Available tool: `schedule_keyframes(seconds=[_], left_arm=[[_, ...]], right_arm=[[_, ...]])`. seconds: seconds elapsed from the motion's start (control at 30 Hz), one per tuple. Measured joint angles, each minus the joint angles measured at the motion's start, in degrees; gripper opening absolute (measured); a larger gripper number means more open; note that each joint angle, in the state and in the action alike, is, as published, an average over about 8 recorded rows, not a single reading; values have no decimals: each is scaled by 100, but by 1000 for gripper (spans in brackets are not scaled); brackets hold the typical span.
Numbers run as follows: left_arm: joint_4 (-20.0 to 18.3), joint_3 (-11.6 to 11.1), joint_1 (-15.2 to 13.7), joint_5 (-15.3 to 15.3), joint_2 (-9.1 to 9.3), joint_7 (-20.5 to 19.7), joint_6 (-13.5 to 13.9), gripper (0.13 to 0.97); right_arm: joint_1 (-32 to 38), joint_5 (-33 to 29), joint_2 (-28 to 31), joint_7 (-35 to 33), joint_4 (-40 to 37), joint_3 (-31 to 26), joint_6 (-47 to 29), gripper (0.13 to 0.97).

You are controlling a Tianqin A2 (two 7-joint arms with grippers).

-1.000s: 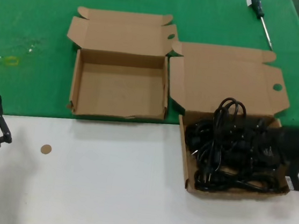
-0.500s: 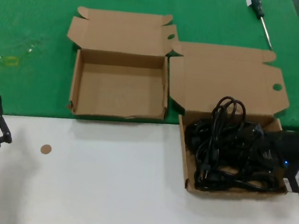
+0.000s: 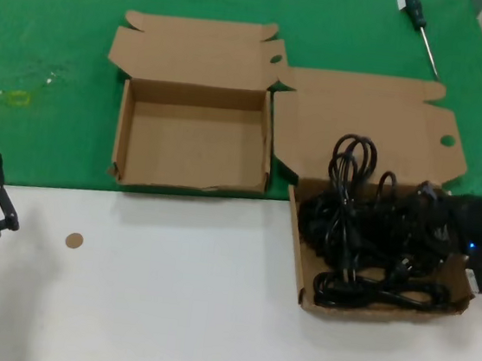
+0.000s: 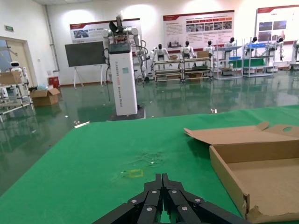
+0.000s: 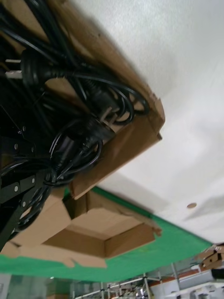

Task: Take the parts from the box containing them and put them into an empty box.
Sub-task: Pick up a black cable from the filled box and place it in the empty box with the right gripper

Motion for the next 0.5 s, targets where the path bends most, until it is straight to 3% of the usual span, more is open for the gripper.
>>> schedule_keyframes(seconds=[0.23,0.5], left_arm=[[0,0,0,0,0,0,0,152],[0,0,0,0,0,0,0,152]], right_arm=[[-213,17,264,621,559,146,167,177],[-405,29,533,1969,1271,200,265,175]])
